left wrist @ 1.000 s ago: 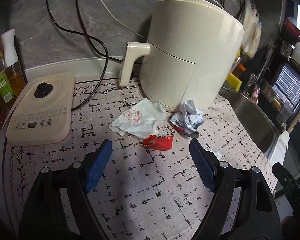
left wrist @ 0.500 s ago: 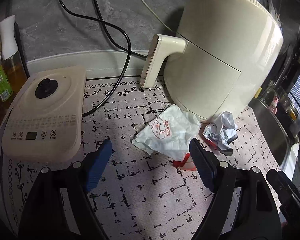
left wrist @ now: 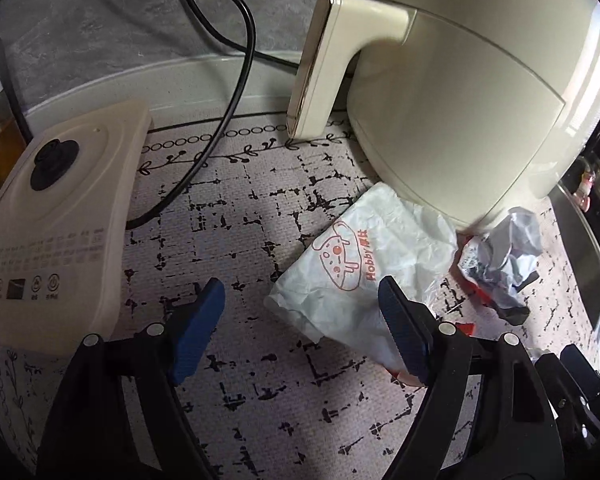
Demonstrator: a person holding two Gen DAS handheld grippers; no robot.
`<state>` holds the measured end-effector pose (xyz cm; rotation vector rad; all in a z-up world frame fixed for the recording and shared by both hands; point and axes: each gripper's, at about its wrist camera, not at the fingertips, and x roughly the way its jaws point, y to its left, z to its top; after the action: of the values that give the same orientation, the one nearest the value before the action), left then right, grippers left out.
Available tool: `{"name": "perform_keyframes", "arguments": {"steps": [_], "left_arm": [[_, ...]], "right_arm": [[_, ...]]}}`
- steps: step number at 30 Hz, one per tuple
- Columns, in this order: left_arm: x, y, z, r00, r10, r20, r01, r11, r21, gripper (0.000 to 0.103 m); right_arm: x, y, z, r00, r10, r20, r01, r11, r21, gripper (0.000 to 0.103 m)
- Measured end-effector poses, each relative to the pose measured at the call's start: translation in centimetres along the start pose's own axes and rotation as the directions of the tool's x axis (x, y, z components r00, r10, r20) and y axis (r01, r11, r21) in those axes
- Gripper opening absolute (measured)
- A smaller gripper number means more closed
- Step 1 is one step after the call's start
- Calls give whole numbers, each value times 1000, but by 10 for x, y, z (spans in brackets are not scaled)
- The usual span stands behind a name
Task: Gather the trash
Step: 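Grasp the white plastic bag with the left gripper while the right gripper grasps the pill blister, then lift the plastic bag and pill blister and carry them toward the bucket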
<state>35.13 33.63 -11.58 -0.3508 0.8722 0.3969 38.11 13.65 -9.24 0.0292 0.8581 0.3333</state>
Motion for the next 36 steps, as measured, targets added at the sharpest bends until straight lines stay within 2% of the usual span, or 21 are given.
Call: {"name": "perform_keyframes", "arguments": {"steps": [2,4,5,6,7,8,15,21,27,31,36], "left_arm": [[2,-5,0,1000,26,5,-26,999,27,68],[2,-10,-1,998,54,15,-55,997,61,37],[1,-12,-1,999,35,14,-36,997,65,30],[1,-14,-1,1000,12,6,-13,997,72,14],[-1,-17,-1,1000,12,6,-12,996,83,3],[-5,-20,-1,999,32,20,-34,995,94,3],[-41,-15,-6,992,61,113,-65,997,33,3],[-83,-21,-19,985,48,163,-51,999,12,3],[-124,-37,-26,966,55,252,-56,998,-5,3],[-147,-59,-37,961,30,276,-32,999,4,3],[-157,-95,-56,966,-37,257,23,998,58,3]], "right_arm": [[8,0,-1,1000,-9,-26,9,1000,-7,62],[17,0,-2,998,-14,-58,13,1000,-16,54],[21,0,-3,997,-13,-73,12,1000,-21,42],[23,0,-4,997,-10,-75,8,1000,-25,40],[22,0,-4,998,-7,-70,5,1000,-27,40],[19,0,-4,998,0,-59,-2,1000,-27,39],[-14,-4,-9,999,36,-3,-36,999,-20,39],[-45,-21,-17,999,32,30,-32,999,4,40],[-86,-43,-22,996,15,89,-17,1000,23,40],[-114,-67,-31,993,-6,119,0,999,49,40],[-144,-102,-45,989,-47,140,34,995,96,40]]}}
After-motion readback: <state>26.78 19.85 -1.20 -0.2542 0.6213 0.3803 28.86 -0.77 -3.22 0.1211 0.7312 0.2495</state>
